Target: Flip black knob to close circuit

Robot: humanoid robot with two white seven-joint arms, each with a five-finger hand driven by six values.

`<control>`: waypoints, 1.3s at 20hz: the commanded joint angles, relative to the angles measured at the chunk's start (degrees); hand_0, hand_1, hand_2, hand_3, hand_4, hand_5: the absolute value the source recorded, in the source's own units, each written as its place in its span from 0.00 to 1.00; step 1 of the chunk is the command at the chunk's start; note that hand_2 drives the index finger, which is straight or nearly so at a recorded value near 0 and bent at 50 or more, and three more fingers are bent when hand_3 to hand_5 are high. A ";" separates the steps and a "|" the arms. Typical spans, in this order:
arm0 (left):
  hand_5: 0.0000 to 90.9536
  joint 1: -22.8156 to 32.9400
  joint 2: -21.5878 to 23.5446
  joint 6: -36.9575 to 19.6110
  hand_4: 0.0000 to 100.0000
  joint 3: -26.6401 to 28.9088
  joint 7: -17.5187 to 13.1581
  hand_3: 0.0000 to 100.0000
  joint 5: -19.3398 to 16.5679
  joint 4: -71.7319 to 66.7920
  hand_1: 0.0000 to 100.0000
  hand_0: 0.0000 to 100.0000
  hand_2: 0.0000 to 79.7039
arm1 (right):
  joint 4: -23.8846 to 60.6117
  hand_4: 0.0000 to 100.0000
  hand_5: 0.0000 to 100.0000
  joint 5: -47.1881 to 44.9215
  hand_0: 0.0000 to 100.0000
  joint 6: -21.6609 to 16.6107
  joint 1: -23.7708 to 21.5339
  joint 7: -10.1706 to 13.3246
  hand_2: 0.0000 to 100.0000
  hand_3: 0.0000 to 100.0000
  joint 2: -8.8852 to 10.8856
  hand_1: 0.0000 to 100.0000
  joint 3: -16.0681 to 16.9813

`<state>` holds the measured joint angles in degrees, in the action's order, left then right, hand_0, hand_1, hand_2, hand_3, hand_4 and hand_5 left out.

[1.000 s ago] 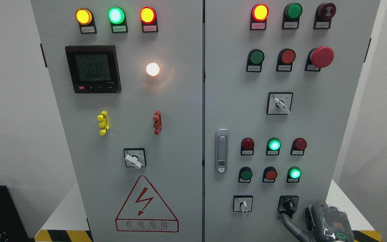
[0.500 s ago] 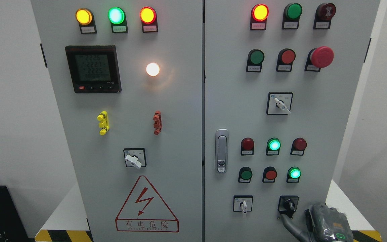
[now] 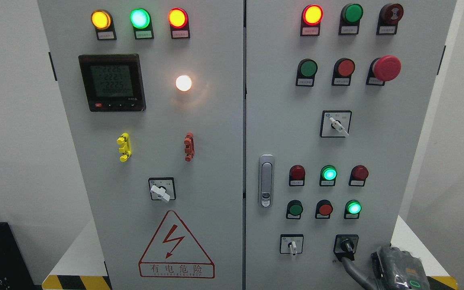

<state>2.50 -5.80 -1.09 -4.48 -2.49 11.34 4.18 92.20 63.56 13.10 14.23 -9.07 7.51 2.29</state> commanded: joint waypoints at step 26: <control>0.00 -0.04 0.00 0.04 0.00 0.00 0.03 0.00 0.00 -0.05 0.56 0.12 0.00 | 4.30 0.91 0.87 -1.16 0.00 1.14 -3.86 2.13 0.94 1.00 -3.03 0.00 -2.38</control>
<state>2.49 -5.81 -1.09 -4.48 -2.49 11.34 4.17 94.12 62.55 14.38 11.78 -6.97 5.93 1.08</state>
